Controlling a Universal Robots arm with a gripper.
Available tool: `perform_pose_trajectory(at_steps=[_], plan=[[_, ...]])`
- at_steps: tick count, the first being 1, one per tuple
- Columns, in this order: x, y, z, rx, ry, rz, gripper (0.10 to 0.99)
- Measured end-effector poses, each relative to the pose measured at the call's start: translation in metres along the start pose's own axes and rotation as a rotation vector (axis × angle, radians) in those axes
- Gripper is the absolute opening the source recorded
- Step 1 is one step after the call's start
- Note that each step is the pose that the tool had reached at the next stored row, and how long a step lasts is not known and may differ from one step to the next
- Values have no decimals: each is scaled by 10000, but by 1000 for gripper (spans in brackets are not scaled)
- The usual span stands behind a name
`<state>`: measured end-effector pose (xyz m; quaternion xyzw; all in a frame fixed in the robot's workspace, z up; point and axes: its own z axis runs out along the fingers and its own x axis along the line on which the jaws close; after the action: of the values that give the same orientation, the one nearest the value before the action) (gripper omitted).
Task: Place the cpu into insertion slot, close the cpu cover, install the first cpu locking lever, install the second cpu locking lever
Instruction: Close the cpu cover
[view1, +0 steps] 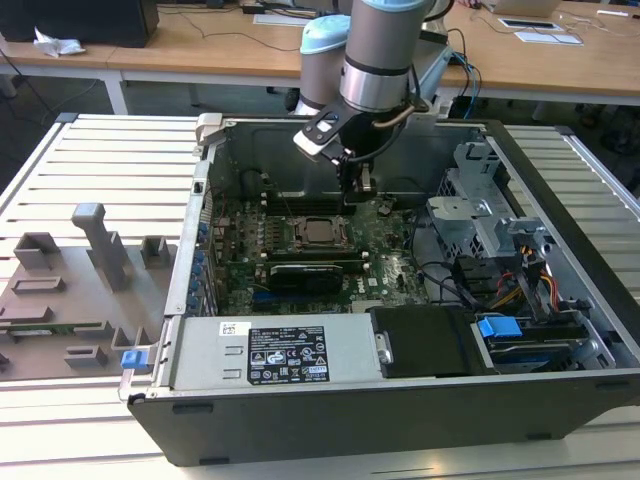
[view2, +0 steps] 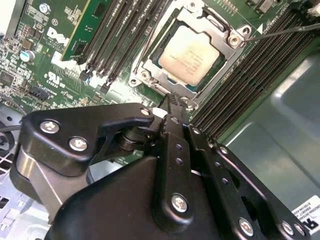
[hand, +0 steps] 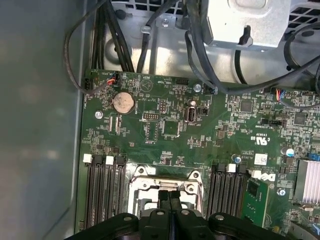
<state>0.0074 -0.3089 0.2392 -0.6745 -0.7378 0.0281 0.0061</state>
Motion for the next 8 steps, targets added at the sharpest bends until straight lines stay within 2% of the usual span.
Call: perform_pose_trajectory(at_steps=[6, 8], plan=[[3, -9, 62, 0, -1, -2, 106], [5, -8, 127, 0, -1, 0, 106]])
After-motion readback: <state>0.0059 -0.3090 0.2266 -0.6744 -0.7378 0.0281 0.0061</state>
